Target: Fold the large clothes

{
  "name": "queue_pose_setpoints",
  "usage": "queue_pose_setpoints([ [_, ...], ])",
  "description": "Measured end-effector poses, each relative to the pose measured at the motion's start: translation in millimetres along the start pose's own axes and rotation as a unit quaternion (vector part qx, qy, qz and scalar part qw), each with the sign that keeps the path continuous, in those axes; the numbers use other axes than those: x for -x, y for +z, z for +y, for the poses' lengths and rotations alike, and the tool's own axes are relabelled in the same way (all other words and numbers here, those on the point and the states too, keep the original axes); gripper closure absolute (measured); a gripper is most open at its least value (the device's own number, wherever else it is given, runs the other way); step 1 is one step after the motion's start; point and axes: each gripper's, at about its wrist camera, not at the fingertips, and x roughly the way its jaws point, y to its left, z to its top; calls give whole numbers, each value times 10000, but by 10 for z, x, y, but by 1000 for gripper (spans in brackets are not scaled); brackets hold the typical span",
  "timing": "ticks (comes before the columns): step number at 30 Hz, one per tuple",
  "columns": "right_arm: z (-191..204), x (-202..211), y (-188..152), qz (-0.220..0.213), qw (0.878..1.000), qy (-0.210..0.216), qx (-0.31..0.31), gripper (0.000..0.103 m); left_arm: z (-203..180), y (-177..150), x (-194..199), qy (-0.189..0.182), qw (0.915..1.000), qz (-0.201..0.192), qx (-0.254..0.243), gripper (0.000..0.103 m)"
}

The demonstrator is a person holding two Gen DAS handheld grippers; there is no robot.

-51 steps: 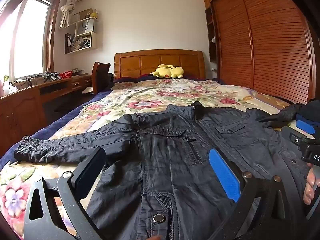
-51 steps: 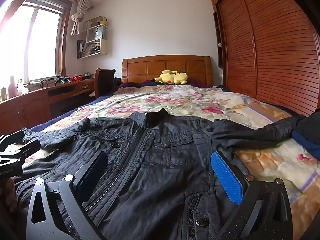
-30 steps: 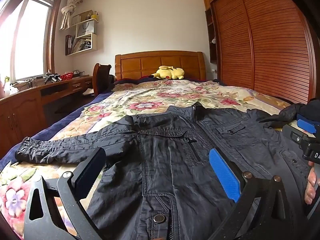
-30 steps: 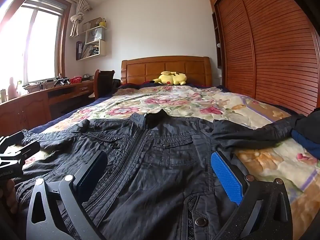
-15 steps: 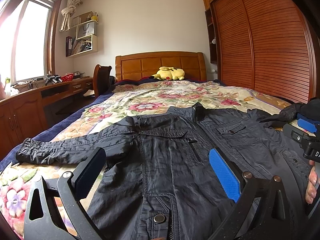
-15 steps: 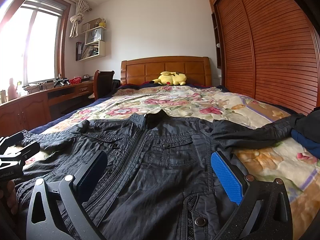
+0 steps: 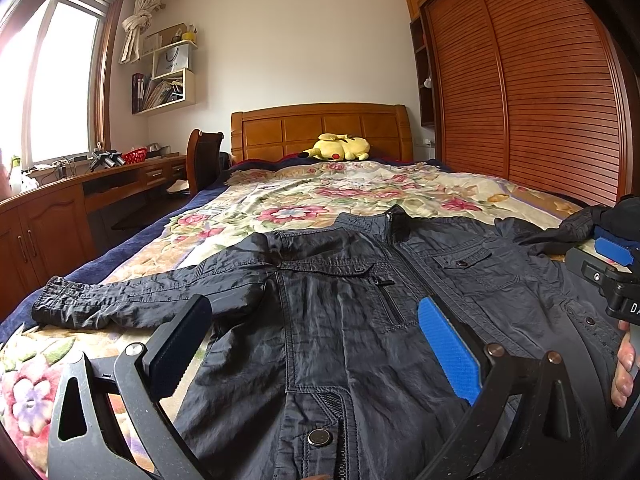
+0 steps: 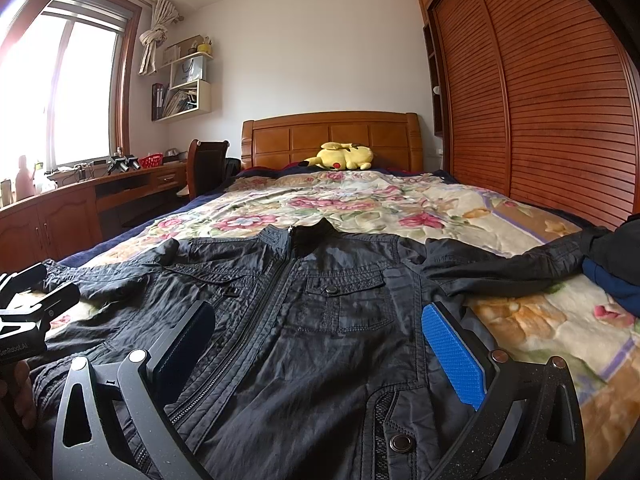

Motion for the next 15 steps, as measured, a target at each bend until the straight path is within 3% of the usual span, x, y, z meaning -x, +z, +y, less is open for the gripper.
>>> queue_pose_setpoints([
  [15, 0, 0, -1, -1, 10000, 1, -8, 0, 49, 20, 30, 2, 10000, -6, -10, 0],
])
